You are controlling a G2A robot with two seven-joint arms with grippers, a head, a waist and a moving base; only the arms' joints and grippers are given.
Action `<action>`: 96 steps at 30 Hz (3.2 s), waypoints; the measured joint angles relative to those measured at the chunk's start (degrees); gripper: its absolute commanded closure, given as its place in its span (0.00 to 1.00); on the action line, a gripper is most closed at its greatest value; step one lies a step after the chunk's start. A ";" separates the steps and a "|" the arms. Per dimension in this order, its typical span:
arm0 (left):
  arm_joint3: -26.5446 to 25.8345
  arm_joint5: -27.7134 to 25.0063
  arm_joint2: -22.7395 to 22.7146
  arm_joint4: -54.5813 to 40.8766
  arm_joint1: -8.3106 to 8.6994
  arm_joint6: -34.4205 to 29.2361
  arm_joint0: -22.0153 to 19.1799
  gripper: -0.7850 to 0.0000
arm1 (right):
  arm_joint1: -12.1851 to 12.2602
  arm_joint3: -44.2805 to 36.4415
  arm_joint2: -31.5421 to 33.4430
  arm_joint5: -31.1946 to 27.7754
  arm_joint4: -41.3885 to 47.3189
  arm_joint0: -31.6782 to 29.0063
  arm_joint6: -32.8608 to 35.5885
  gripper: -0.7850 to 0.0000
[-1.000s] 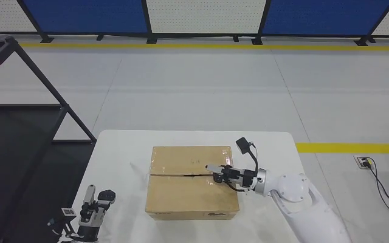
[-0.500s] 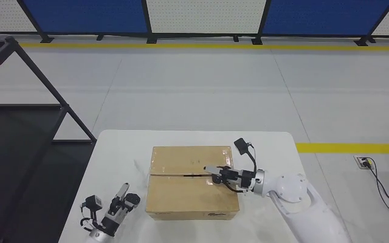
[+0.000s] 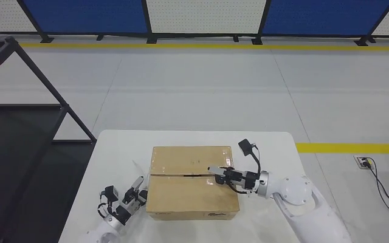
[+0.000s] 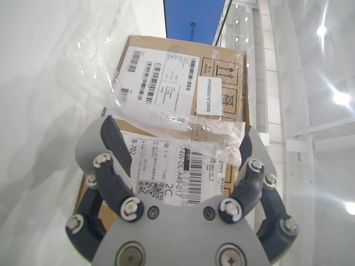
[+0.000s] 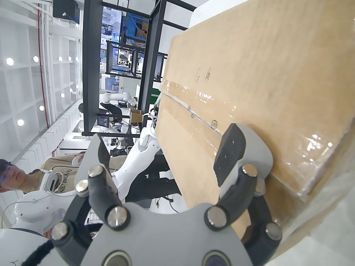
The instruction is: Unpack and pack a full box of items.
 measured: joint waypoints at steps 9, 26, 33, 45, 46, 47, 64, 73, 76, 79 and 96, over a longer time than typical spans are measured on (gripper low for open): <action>4.08 -1.53 1.09 -3.70 -0.97 1.13 -4.02 0.00 | -0.03 -0.03 -0.32 0.26 -0.07 0.25 -0.03 0.00; -3.15 -12.82 -3.65 -2.83 -1.51 11.16 1.20 0.00 | 0.07 0.13 -0.30 0.60 0.03 0.55 0.13 0.00; -7.90 -16.38 -5.12 0.76 -1.77 16.21 4.40 0.00 | -0.04 0.62 -0.75 0.59 0.03 1.21 0.15 0.00; -10.69 -16.14 -6.41 0.36 -1.91 12.72 4.15 0.00 | -0.02 0.94 -0.80 0.32 0.28 1.44 0.34 0.00; -10.91 -16.25 -6.43 0.56 -1.88 11.87 4.13 0.00 | -0.01 0.94 -0.77 0.33 0.32 1.44 0.34 0.00; -11.21 -16.36 -6.51 1.00 -1.84 10.82 4.13 0.00 | 0.00 0.94 -0.72 0.34 0.38 1.44 0.34 0.00; -18.49 -18.51 -7.43 8.61 -2.07 11.68 6.71 0.00 | -0.05 1.03 -1.20 0.49 0.36 1.78 0.41 0.00; -20.36 -15.15 -5.44 12.74 -2.27 10.17 4.19 0.00 | 0.07 1.29 -0.76 -0.05 0.63 1.63 0.62 0.00; -21.30 -15.20 -4.77 14.13 -2.35 9.99 4.04 0.00 | 0.13 1.41 -0.52 -0.20 0.76 1.54 0.69 0.00; -22.55 -15.34 -4.27 15.80 -2.41 10.08 4.25 0.00 | 0.18 1.51 -0.32 -0.28 0.93 1.51 0.76 0.00; -27.38 -11.27 1.16 31.91 -3.13 14.02 4.44 0.00 | 0.10 2.98 -0.64 -1.06 1.73 1.97 0.94 0.00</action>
